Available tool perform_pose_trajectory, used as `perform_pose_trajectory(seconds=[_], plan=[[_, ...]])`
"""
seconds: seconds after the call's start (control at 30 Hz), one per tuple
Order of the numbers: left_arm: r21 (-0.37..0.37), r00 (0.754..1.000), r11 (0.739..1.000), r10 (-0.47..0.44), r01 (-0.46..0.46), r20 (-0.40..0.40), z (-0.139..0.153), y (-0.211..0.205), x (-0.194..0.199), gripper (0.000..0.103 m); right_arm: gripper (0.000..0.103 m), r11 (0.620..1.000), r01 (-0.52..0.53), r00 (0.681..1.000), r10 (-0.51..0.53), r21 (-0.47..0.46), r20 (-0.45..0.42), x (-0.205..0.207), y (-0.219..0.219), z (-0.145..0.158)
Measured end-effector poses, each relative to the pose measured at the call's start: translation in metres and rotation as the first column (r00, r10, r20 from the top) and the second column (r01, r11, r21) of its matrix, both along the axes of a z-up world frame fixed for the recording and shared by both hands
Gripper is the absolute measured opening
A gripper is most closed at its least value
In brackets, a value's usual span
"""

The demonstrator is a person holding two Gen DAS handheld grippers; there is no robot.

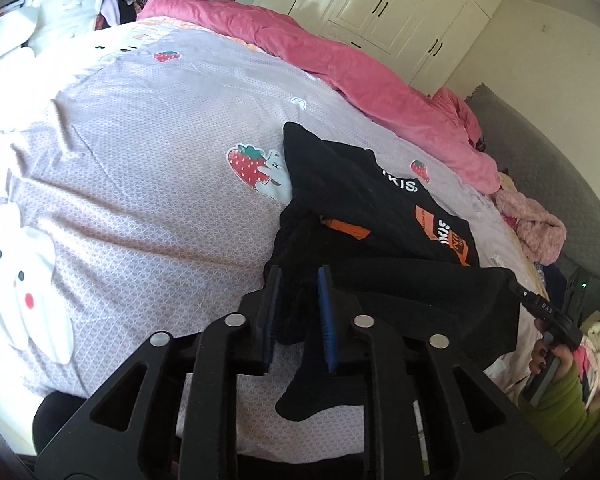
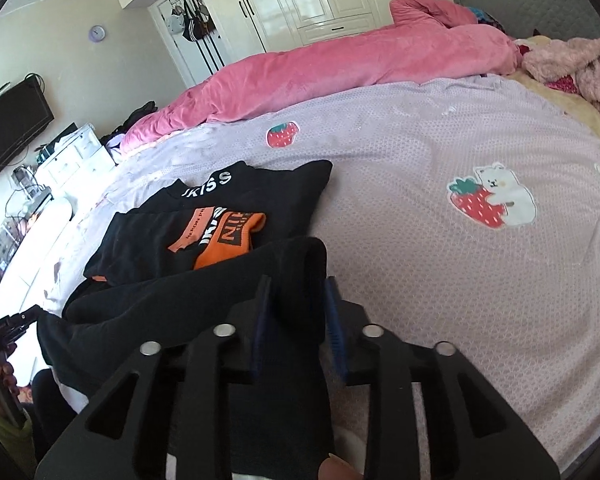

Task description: Fold small clothes

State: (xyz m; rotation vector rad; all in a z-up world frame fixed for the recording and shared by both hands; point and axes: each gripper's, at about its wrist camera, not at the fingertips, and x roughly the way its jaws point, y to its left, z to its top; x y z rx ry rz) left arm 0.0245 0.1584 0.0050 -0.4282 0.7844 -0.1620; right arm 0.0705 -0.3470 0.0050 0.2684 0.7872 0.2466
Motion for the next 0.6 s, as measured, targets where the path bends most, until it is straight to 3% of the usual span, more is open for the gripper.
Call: perform_pose_trajectory(seconds=[0.17,0.3,0.6], plan=[[-0.035,1.0,0.999,0.003,-0.002,0.023,0.006,0.002,-0.017,0.03,0.045,1.0,-0.017,1.0,0.017,0.013,-0.01,-0.015,-0.006,0.002],[-0.071,0.999,0.997,-0.04,0.04,-0.001,-0.004,-0.004,-0.025,0.041,0.049,0.998,-0.046,0.998,0.047,0.033,-0.03,-0.025,-0.009,0.001],[-0.078,0.993,0.993,-0.095,0.09,-0.069,-0.039,-0.026,-0.016,0.043,0.049,0.986,-0.168,0.982,0.167,-0.004,-0.093,-0.045,-0.004,-0.016]])
